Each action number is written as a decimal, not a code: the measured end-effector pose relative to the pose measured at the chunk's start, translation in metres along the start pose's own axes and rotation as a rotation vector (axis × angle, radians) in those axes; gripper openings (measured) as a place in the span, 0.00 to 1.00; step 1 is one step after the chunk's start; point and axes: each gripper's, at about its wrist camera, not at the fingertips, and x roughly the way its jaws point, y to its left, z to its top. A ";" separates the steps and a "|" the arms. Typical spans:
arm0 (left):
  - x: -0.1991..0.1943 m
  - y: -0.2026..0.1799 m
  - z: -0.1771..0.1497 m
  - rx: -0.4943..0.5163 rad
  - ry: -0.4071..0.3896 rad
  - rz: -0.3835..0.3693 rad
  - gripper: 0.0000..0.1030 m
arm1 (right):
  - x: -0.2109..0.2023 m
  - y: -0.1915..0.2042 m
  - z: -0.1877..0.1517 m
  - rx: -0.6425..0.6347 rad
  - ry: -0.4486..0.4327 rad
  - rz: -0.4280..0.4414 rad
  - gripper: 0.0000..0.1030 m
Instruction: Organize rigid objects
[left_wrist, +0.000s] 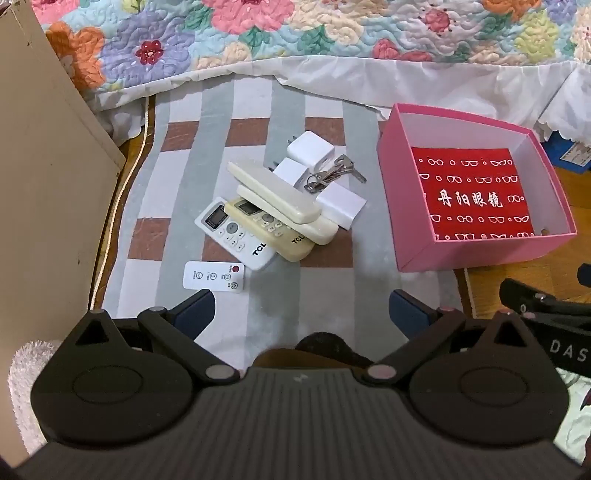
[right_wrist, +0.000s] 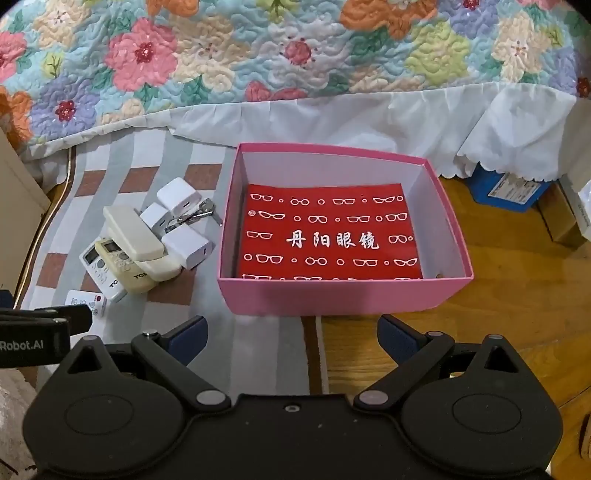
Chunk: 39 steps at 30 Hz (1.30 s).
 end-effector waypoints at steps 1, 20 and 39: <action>0.000 0.000 0.000 -0.003 0.002 0.004 0.99 | 0.000 0.000 -0.001 0.009 -0.002 0.004 0.97; -0.005 0.003 0.001 -0.019 -0.022 0.023 0.99 | -0.003 -0.002 0.005 -0.015 -0.001 -0.032 0.97; 0.014 0.006 -0.007 -0.068 0.056 -0.008 0.99 | 0.005 0.003 0.003 -0.021 0.014 -0.001 0.97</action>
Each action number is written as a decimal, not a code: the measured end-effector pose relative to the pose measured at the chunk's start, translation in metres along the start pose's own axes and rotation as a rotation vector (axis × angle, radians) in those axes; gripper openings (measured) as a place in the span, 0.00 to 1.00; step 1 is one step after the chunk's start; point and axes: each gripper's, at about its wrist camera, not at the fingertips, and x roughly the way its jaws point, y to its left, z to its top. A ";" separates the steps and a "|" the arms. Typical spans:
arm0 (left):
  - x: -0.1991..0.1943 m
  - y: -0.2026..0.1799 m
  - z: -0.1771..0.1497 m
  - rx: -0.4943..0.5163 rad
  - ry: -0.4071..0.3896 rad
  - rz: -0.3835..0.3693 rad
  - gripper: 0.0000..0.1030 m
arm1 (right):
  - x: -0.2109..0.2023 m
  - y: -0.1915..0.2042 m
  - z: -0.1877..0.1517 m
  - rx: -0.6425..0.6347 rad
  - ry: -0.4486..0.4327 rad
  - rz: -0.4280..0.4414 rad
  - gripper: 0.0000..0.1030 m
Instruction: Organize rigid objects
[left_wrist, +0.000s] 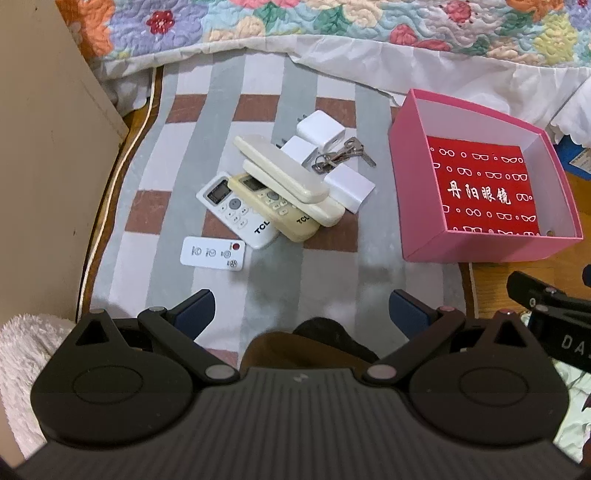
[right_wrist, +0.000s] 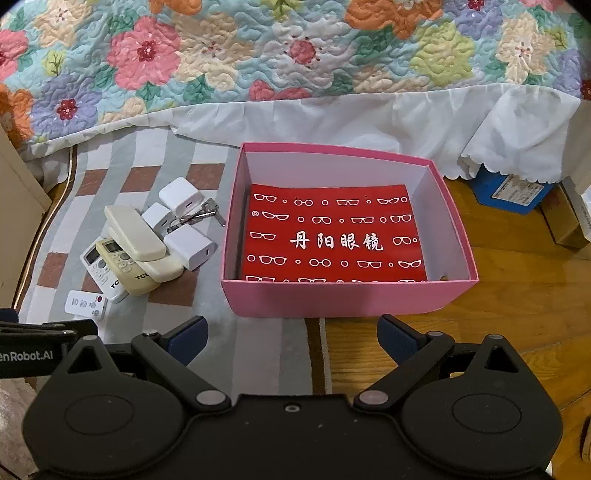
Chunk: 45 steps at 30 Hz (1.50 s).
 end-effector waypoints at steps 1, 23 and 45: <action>0.000 0.000 0.000 0.001 -0.003 0.000 0.99 | 0.000 0.000 0.000 0.000 0.001 -0.002 0.97; 0.000 0.005 -0.003 0.035 -0.004 0.042 0.99 | 0.001 0.012 -0.001 -0.043 -0.009 -0.001 0.97; 0.004 0.002 -0.006 0.029 0.013 0.037 0.99 | 0.000 0.012 -0.001 -0.044 -0.011 -0.003 0.97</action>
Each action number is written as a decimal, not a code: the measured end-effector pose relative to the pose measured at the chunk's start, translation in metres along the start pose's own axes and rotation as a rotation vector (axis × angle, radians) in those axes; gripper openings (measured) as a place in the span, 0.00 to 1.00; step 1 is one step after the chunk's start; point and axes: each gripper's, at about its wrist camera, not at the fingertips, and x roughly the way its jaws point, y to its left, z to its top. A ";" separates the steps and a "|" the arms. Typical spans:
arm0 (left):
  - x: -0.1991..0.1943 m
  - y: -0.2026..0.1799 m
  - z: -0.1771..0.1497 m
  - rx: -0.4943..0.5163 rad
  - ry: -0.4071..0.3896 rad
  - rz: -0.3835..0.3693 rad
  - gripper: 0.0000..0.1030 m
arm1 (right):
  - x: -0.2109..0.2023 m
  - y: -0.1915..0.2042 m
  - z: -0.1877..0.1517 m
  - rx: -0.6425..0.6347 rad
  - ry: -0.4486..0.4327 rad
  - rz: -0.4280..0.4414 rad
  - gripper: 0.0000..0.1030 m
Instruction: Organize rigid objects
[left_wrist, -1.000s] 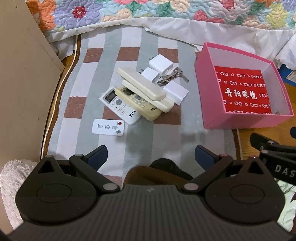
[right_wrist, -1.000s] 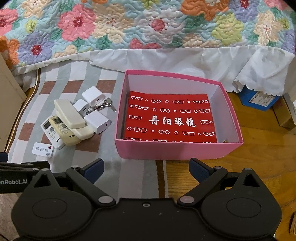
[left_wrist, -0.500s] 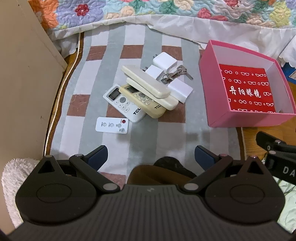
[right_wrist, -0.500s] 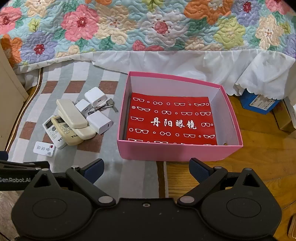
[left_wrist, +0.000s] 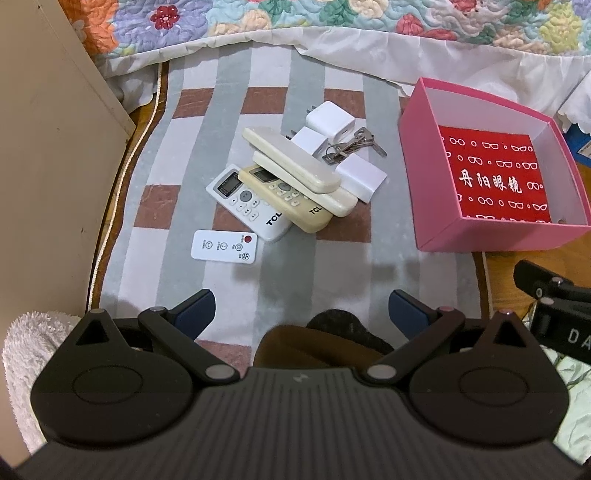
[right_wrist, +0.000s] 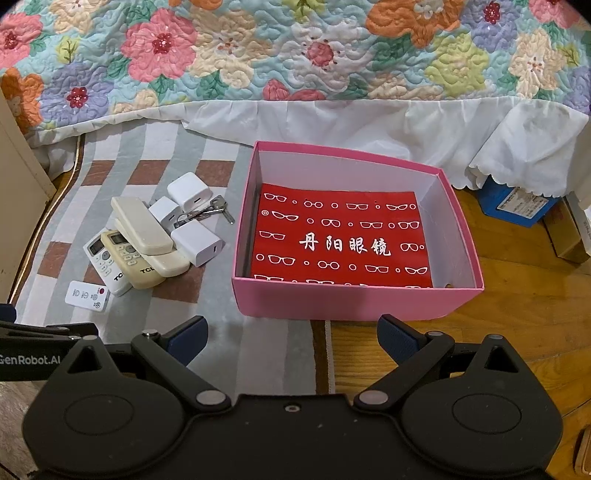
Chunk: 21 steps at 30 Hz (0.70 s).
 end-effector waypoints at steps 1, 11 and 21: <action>-0.001 -0.001 0.000 0.003 -0.001 -0.005 0.99 | 0.000 0.000 0.000 0.000 0.000 0.000 0.97; -0.008 -0.002 0.000 0.002 -0.017 -0.026 0.99 | 0.001 -0.004 -0.001 0.002 0.003 0.001 0.97; -0.015 -0.002 -0.003 0.019 -0.043 -0.042 0.98 | 0.001 -0.005 -0.003 0.003 0.003 0.001 0.97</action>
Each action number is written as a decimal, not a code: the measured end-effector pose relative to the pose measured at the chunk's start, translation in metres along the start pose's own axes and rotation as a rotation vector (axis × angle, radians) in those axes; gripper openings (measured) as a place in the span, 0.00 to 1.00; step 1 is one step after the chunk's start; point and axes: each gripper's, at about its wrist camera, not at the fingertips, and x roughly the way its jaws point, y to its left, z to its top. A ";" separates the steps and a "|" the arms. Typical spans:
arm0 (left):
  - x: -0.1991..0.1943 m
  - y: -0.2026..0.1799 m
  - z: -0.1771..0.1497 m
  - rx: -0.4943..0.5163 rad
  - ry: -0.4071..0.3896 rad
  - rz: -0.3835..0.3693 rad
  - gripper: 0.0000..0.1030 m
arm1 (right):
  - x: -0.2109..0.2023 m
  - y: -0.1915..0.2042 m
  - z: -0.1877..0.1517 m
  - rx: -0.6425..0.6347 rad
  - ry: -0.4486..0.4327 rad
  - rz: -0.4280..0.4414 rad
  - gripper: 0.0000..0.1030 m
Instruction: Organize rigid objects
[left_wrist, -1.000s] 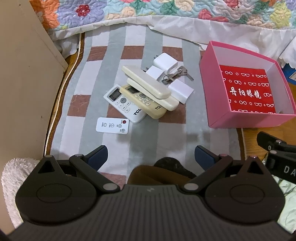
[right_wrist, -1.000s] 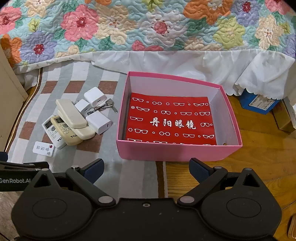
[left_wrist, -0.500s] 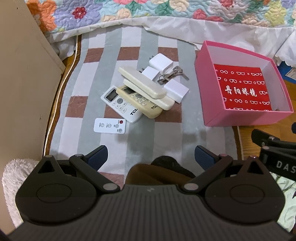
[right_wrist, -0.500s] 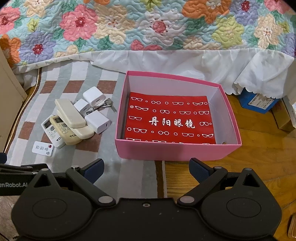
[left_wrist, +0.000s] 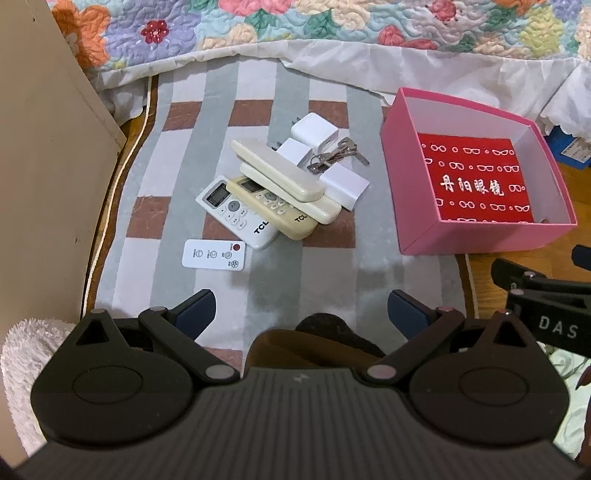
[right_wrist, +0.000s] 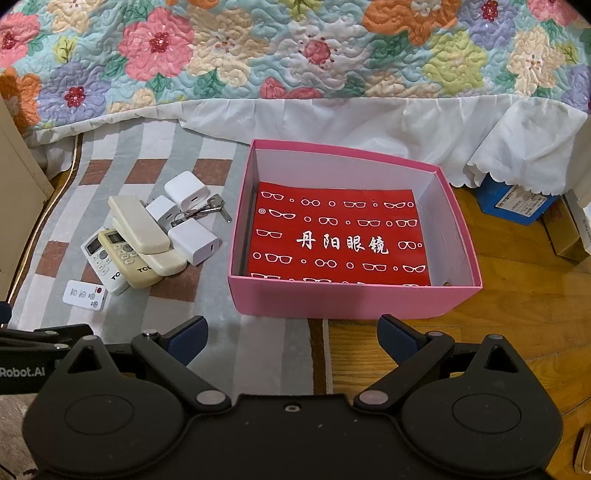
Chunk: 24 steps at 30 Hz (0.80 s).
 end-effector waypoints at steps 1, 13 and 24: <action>-0.002 0.000 0.000 0.006 0.000 -0.005 0.97 | 0.000 0.000 0.000 -0.001 -0.001 0.003 0.97; -0.054 0.057 0.033 0.038 -0.121 -0.087 0.97 | -0.013 0.008 0.008 -0.138 -0.252 0.417 0.95; 0.035 0.106 0.068 -0.071 -0.009 -0.124 0.95 | 0.069 0.081 0.013 -0.155 0.020 0.736 0.71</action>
